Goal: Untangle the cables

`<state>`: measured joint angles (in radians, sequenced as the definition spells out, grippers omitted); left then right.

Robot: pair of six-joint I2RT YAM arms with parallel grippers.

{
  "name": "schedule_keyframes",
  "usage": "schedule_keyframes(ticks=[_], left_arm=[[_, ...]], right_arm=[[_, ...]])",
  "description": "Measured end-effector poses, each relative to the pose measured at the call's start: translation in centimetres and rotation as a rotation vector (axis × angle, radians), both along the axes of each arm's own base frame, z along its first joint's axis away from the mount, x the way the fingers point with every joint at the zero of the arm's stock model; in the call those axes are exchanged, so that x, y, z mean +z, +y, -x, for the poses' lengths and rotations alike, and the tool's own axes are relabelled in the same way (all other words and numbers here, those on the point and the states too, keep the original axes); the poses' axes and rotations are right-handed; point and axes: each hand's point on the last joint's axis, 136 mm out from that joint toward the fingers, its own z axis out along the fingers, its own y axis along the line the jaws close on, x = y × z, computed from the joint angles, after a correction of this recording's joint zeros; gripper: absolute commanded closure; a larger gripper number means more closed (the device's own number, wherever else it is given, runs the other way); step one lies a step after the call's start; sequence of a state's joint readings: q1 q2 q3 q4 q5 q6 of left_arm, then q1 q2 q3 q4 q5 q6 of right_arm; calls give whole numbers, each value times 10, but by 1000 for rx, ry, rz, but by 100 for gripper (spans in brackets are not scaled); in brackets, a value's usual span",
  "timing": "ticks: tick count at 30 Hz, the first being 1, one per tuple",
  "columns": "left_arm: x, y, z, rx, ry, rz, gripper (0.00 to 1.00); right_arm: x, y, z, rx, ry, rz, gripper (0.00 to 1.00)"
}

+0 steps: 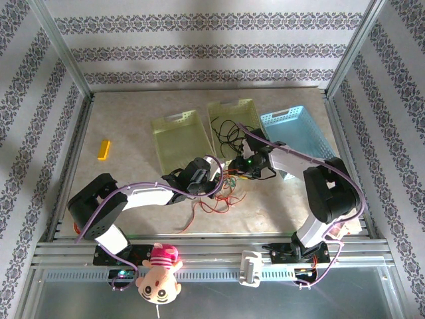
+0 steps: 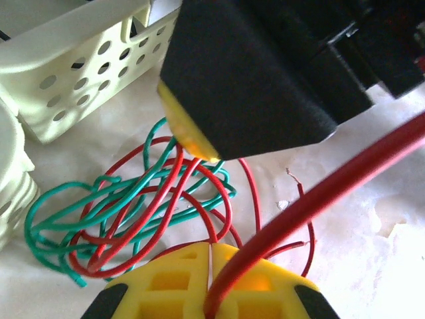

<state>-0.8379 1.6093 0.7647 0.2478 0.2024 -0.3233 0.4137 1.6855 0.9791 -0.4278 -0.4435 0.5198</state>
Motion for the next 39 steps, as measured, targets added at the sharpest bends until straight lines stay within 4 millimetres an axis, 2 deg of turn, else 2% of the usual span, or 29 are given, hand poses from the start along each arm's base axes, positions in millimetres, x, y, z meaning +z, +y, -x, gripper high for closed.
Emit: schedule_keyframes(ticks=[2,7,9,14,16,20,24,28,29,30,31,33,34,36,39], left_arm=[[0,0,0,0,0,0,100],[0,0,0,0,0,0,100],[0,0,0,0,0,0,100],[3,3,-2,17,-14,-5,100],[11,9,-5,43,-41,-5,100],[46,24,-14,125,-139,22,100],[96,40,-24,220,-255,81,100],[134,45,-27,256,-321,132,100],[142,43,-28,253,-328,141,100],[149,41,-29,248,-333,148,100],[156,39,-30,241,-337,159,100],[167,33,-30,224,-346,181,100],[170,31,-30,216,-348,188,100],[170,27,-31,203,-343,188,100],[158,22,-31,187,-319,169,100]], right_arm=[[-1,3,-2,5,-3,-7,58],[-4,8,-11,4,-12,-20,91],[-4,9,-12,0,-12,-21,100],[-5,5,-12,-24,-17,-13,100],[-2,-3,-7,-44,-25,-7,100],[16,-29,0,-118,-70,-9,100],[35,-63,3,-220,-137,-6,100],[40,-90,11,-292,-160,11,100],[41,-91,13,-292,-164,12,99],[44,-90,16,-279,-170,6,93],[47,-86,19,-254,-178,-7,84],[57,-74,23,-195,-211,-35,60],[63,-65,28,-153,-234,-52,53],[76,-48,37,-71,-282,-81,45],[98,-24,51,47,-361,-125,38]])
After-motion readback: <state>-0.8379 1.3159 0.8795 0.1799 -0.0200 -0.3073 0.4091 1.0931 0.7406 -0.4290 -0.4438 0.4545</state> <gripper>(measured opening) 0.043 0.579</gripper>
